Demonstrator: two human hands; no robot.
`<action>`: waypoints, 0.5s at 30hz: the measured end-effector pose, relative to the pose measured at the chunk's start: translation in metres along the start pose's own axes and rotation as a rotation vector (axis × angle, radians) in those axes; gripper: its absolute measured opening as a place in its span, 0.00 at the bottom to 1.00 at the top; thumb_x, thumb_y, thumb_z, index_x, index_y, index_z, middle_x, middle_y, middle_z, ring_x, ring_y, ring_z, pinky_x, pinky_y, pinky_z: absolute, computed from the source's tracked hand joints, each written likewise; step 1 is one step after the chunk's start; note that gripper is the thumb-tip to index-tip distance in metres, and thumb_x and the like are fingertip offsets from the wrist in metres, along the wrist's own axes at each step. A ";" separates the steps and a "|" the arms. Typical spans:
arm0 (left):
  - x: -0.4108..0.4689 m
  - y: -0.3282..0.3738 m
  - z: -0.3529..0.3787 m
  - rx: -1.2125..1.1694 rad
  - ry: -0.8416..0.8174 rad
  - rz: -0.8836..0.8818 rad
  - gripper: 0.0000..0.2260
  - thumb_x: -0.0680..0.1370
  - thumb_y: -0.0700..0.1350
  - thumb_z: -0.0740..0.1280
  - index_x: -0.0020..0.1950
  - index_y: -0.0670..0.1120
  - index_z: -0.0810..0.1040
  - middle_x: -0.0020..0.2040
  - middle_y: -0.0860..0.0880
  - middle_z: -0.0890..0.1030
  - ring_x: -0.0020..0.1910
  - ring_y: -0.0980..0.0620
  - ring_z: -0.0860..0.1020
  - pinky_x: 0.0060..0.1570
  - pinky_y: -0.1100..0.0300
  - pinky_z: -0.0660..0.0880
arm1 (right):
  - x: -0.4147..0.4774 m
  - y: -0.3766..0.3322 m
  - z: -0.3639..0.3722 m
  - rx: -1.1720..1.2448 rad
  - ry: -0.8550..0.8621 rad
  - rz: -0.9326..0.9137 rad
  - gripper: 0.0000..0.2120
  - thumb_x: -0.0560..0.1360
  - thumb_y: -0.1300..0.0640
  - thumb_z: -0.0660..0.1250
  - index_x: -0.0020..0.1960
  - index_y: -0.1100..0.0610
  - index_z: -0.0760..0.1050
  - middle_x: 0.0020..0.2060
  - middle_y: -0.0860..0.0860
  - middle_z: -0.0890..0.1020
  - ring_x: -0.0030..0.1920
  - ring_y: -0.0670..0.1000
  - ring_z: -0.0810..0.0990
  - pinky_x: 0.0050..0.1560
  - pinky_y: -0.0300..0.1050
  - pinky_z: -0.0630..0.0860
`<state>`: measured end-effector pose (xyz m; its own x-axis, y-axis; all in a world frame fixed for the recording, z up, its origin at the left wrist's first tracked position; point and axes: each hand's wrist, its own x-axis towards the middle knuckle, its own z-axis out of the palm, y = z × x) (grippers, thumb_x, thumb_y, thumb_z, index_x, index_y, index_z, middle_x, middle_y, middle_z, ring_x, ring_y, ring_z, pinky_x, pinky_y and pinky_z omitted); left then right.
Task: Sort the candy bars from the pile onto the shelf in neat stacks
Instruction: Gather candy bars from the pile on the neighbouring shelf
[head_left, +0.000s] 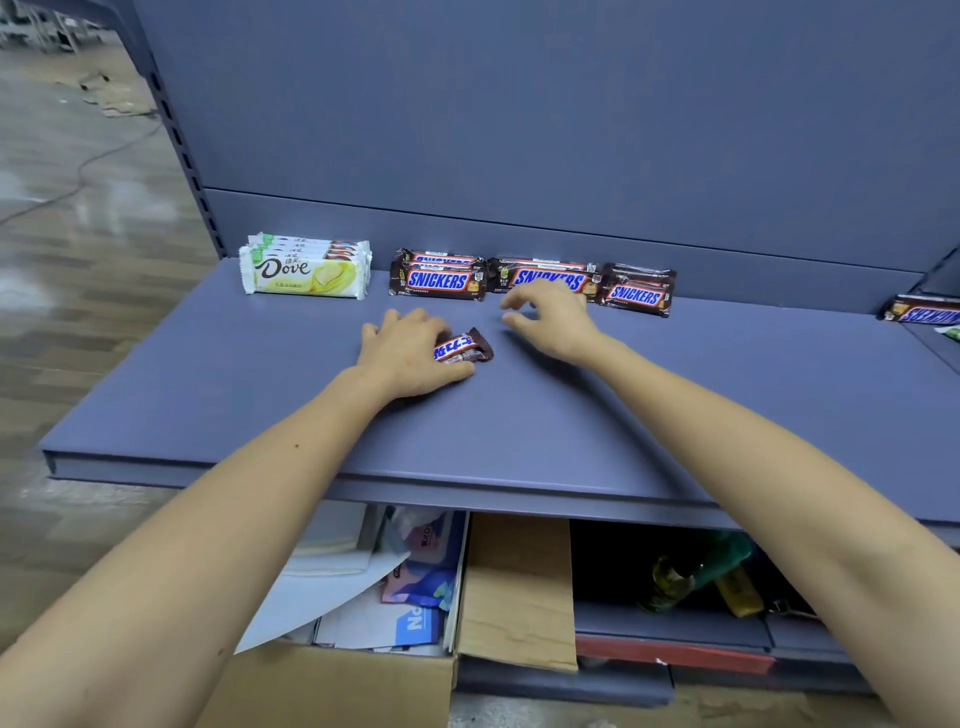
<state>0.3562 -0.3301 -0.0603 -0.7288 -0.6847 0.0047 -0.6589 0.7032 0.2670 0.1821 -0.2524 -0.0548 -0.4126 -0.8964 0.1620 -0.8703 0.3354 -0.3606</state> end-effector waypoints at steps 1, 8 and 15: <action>0.000 -0.002 -0.003 0.013 0.015 0.017 0.19 0.73 0.60 0.64 0.61 0.53 0.76 0.59 0.48 0.76 0.61 0.45 0.68 0.57 0.51 0.63 | -0.002 -0.006 0.003 0.031 -0.020 -0.007 0.10 0.77 0.53 0.61 0.56 0.52 0.77 0.57 0.49 0.79 0.61 0.52 0.71 0.60 0.48 0.61; -0.005 -0.009 -0.002 -0.246 0.210 0.133 0.14 0.71 0.52 0.71 0.54 0.49 0.80 0.50 0.46 0.81 0.53 0.45 0.74 0.52 0.53 0.71 | -0.017 -0.030 0.010 0.402 -0.133 -0.032 0.11 0.80 0.53 0.58 0.52 0.55 0.77 0.42 0.49 0.78 0.42 0.46 0.73 0.42 0.35 0.66; -0.013 -0.005 0.003 -0.355 0.370 0.223 0.19 0.68 0.45 0.74 0.56 0.43 0.75 0.53 0.46 0.78 0.51 0.48 0.71 0.46 0.66 0.61 | -0.029 -0.037 0.002 0.883 -0.201 0.085 0.02 0.76 0.63 0.64 0.45 0.59 0.72 0.34 0.51 0.77 0.27 0.38 0.75 0.32 0.30 0.73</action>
<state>0.3683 -0.3239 -0.0647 -0.6872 -0.5932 0.4194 -0.3461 0.7749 0.5289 0.2264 -0.2392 -0.0480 -0.3395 -0.9401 -0.0305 -0.2822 0.1327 -0.9501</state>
